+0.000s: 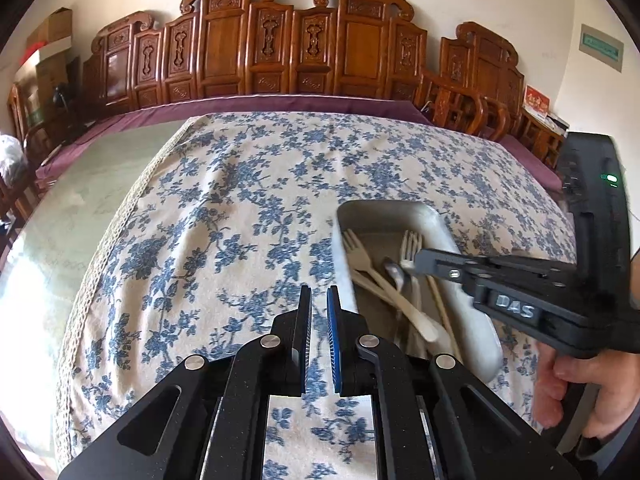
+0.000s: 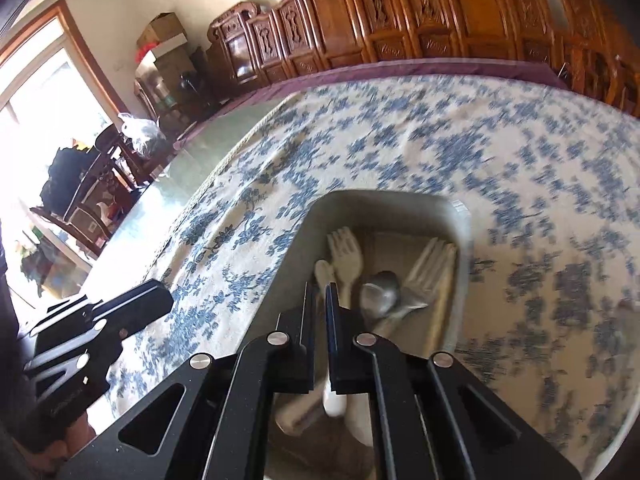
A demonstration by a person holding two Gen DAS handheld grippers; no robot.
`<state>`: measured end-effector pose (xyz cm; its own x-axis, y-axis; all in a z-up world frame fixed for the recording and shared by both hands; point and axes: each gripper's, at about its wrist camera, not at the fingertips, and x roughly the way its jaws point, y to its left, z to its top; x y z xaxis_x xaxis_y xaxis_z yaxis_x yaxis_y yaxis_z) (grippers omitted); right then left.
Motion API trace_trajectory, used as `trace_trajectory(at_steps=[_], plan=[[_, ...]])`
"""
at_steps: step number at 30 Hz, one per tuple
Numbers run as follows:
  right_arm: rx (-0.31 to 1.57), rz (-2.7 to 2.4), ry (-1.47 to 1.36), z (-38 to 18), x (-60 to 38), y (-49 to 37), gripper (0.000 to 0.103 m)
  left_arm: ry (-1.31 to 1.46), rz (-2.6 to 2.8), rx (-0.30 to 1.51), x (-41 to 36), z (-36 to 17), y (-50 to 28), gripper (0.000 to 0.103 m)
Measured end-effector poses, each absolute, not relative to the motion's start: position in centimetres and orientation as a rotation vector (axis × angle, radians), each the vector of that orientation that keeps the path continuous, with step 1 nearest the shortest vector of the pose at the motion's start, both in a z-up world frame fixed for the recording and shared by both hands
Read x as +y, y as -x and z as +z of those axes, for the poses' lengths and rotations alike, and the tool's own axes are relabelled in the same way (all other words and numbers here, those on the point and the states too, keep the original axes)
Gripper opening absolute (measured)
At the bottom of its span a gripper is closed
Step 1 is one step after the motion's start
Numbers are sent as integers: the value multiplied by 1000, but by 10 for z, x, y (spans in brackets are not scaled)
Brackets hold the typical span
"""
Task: Organize utensils
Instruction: 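Lower the white plastic fork into the tray and open the right tool, then grasp another metal spoon with the left tool while the right tool approaches a white spoon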
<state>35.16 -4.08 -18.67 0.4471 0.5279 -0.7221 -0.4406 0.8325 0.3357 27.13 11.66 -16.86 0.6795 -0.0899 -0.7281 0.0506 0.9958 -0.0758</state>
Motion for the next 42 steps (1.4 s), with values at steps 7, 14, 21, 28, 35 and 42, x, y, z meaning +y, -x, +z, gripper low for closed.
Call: trace_trajectory(at_steps=[7, 14, 21, 28, 35, 42], plan=[[839, 502, 17, -158, -114, -313, 8, 34, -128, 802, 85, -163, -260, 7], [830, 364, 74, -155, -193, -291, 11, -5, -164, 791, 49, -161, -251, 7], [869, 276, 59, -174, -245, -273, 20, -7, -192, 793, 20, -160, -241, 17], [886, 257, 28, -181, -273, -258, 23, -33, -226, 835, -19, -171, -236, 18], [914, 245, 7, -183, -296, -257, 26, -79, -282, 903, -61, -189, -256, 18], [936, 247, -30, -190, -309, -263, 26, -99, -355, 941, -107, -197, -291, 18]])
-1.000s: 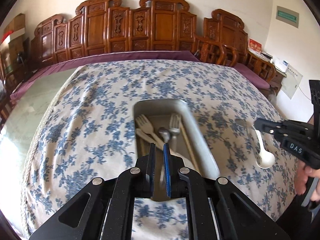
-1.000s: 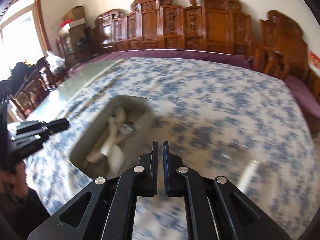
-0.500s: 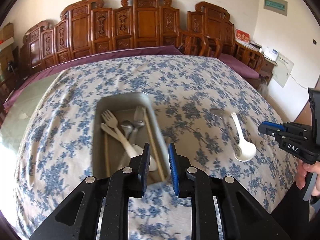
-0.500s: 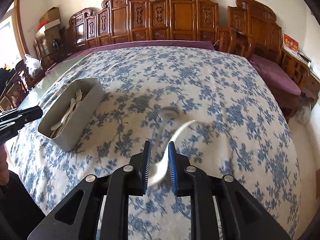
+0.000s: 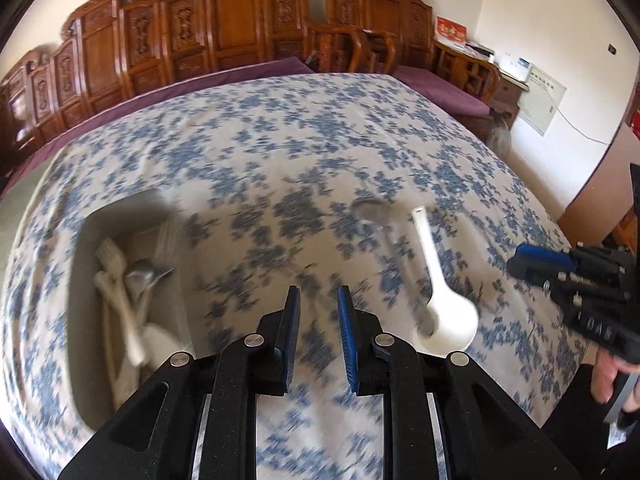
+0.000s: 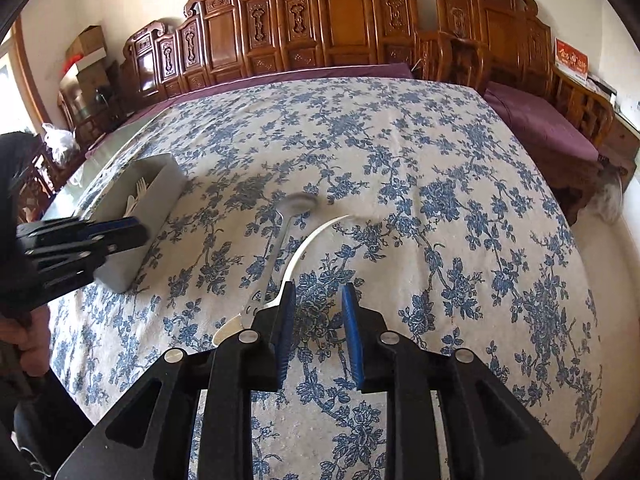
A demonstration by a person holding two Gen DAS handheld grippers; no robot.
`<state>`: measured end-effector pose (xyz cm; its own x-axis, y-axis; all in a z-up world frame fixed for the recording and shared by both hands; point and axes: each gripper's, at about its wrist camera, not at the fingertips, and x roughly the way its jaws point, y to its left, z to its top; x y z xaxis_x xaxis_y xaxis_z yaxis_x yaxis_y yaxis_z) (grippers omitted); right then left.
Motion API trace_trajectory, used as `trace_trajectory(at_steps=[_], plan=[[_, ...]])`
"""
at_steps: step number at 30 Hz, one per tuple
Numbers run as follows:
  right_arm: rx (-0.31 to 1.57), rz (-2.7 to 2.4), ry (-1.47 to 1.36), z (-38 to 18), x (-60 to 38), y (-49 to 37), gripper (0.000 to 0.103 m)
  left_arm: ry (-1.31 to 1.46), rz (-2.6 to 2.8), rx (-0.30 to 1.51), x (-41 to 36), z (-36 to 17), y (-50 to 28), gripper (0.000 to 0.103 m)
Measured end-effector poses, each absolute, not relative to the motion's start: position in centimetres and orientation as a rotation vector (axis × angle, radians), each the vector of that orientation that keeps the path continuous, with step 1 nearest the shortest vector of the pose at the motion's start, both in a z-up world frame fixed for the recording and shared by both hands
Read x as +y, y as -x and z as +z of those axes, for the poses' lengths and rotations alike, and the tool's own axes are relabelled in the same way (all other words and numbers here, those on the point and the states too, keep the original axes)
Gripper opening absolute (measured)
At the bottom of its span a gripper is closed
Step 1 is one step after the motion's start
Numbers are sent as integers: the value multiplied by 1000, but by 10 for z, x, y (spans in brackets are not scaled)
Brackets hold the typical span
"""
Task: Organize utensils
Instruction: 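Grasp another metal spoon with the left tool while the right tool approaches a white spoon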
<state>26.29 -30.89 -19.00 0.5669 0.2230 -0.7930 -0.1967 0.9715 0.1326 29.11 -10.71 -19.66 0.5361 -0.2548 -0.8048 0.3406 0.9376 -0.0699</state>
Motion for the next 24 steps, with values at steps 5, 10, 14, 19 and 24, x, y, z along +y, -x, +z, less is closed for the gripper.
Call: trace_trajectory(at_steps=[5, 10, 14, 19, 24], plan=[[946, 254, -58, -195, -314, -266, 26, -94, -396, 985, -136, -209, -318, 18], [958, 259, -95, -198, -322, -268, 26, -92, -425, 1031, -160, -224, -338, 18], [960, 260, -96, -199, -325, -270, 26, -89, -445, 1063, -177, -235, -352, 18], [957, 265, -76, -201, -325, -274, 26, -111, -437, 1101, -192, -249, -363, 18], [953, 272, -80, -200, -325, -275, 26, -132, -419, 1123, -199, -259, -366, 18]])
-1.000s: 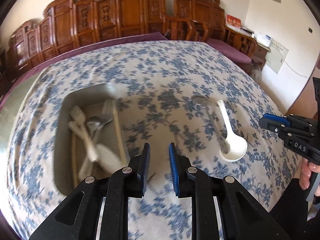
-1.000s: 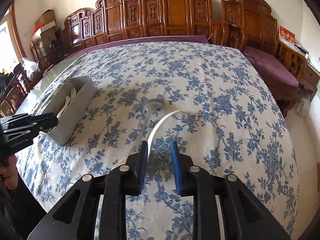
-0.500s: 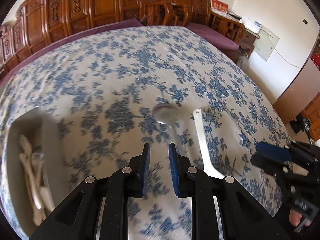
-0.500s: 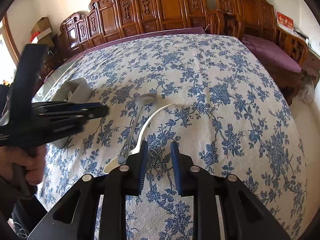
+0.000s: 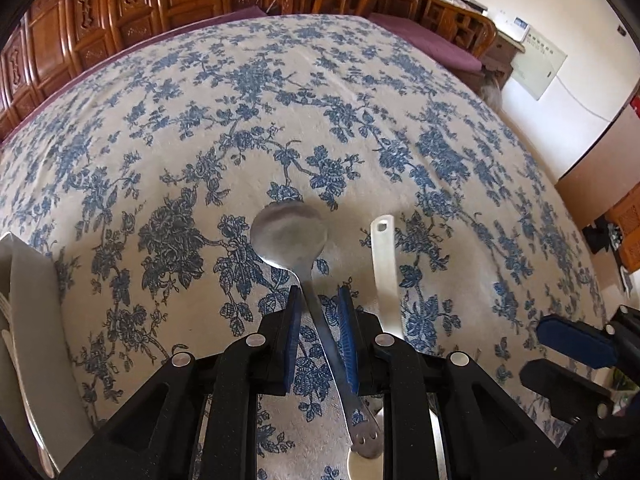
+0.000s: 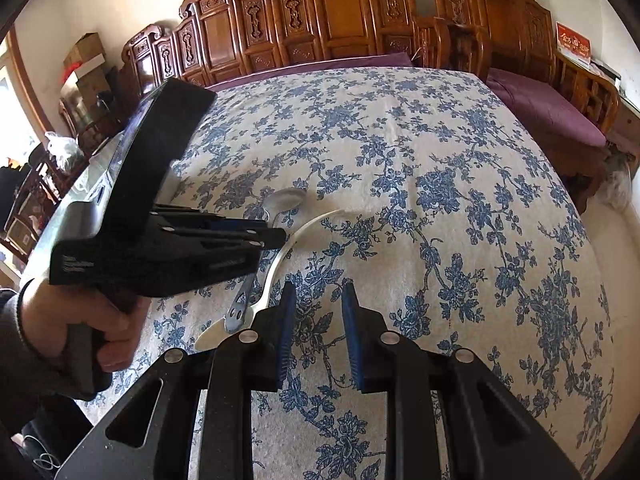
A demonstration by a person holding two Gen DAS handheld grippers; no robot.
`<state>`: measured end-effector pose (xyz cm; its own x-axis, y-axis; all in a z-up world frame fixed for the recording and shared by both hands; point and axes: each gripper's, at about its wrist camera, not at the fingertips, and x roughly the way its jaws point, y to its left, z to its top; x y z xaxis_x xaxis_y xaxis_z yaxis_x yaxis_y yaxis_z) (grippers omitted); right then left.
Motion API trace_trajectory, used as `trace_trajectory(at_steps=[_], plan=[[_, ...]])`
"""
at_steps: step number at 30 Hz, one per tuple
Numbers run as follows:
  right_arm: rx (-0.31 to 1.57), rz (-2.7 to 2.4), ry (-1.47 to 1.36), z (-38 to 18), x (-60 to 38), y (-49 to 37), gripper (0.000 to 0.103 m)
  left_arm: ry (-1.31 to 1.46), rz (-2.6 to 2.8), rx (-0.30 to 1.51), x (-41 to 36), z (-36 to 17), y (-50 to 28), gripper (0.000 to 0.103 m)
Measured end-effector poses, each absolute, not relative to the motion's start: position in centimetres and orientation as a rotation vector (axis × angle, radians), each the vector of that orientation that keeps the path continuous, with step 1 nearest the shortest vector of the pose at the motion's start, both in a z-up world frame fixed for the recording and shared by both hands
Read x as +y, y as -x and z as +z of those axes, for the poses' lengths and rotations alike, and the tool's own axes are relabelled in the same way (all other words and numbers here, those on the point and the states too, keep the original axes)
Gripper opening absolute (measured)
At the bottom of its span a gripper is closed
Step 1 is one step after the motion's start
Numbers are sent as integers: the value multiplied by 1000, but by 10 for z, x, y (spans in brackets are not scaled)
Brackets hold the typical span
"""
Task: Organize utensils
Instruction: 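Grasp another metal spoon with the left tool while the right tool approaches a white spoon, then grasp the white plastic spoon with the right tool while the left tool carries its metal spoon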
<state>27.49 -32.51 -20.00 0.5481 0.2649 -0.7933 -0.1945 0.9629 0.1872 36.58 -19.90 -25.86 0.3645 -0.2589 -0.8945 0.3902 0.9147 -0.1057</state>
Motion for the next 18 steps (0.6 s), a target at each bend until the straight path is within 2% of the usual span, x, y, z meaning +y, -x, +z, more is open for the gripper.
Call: trace_trajectory(at_steps=[6, 18], plan=[[953, 272, -92, -198, -326, -276, 26, -146, -410, 1151, -197, -259, -365, 5], [978, 289, -128, -210, -298, -277, 26, -121, -432, 1080, -165, -219, -343, 5]])
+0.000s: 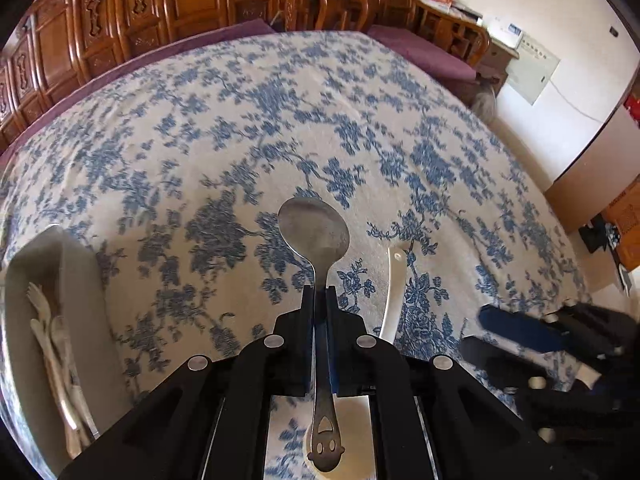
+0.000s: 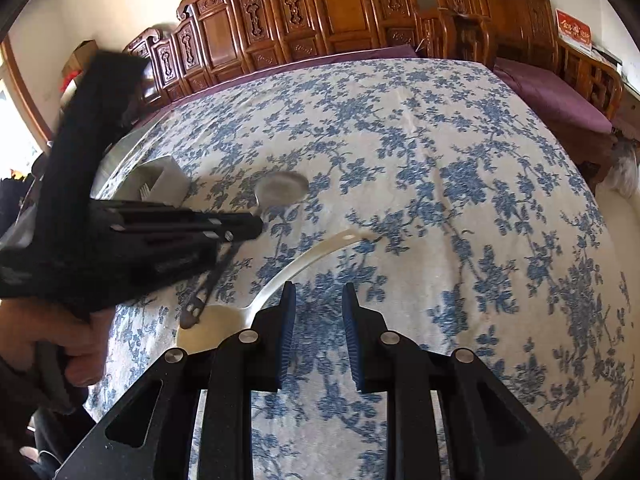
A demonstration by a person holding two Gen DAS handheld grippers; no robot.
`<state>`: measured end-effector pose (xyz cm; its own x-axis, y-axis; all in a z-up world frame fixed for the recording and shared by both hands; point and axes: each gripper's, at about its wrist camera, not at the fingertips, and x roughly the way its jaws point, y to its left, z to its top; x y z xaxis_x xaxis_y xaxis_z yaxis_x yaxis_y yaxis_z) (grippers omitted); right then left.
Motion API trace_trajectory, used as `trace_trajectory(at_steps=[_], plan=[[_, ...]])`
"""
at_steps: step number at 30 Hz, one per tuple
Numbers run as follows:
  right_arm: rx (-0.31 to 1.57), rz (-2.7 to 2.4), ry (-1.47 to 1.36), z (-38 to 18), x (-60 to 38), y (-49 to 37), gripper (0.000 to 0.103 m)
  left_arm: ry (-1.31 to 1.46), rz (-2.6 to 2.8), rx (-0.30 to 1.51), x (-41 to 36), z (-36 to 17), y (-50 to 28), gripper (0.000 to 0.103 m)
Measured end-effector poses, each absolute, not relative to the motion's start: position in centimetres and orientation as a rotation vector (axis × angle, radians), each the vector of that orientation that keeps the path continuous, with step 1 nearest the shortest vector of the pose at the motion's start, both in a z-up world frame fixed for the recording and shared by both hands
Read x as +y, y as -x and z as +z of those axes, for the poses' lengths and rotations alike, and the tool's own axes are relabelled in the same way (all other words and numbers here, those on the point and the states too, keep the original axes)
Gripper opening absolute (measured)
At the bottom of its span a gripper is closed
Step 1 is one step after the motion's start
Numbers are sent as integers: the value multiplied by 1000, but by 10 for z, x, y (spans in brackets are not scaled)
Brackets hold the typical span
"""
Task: Organize utensils
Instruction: 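Grasp the white plastic spoon with the right tool while the left tool carries its metal spoon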
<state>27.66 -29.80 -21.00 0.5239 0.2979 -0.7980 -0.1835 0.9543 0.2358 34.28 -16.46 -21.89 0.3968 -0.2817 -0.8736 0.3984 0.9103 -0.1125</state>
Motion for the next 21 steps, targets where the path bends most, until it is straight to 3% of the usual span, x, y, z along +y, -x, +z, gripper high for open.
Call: trace_trajectory(at_steps=[6, 9, 21], plan=[[993, 299, -149, -216, -281, -279, 26, -87, -432, 1030, -140, -191, -325, 5], [995, 302, -163, -221, -272, -283, 39, -83, -428, 1004, -130, -178, -317, 5], [1051, 269, -131, -250, -253, -298, 38, -39, -401, 948, -87, -146, -293, 5]])
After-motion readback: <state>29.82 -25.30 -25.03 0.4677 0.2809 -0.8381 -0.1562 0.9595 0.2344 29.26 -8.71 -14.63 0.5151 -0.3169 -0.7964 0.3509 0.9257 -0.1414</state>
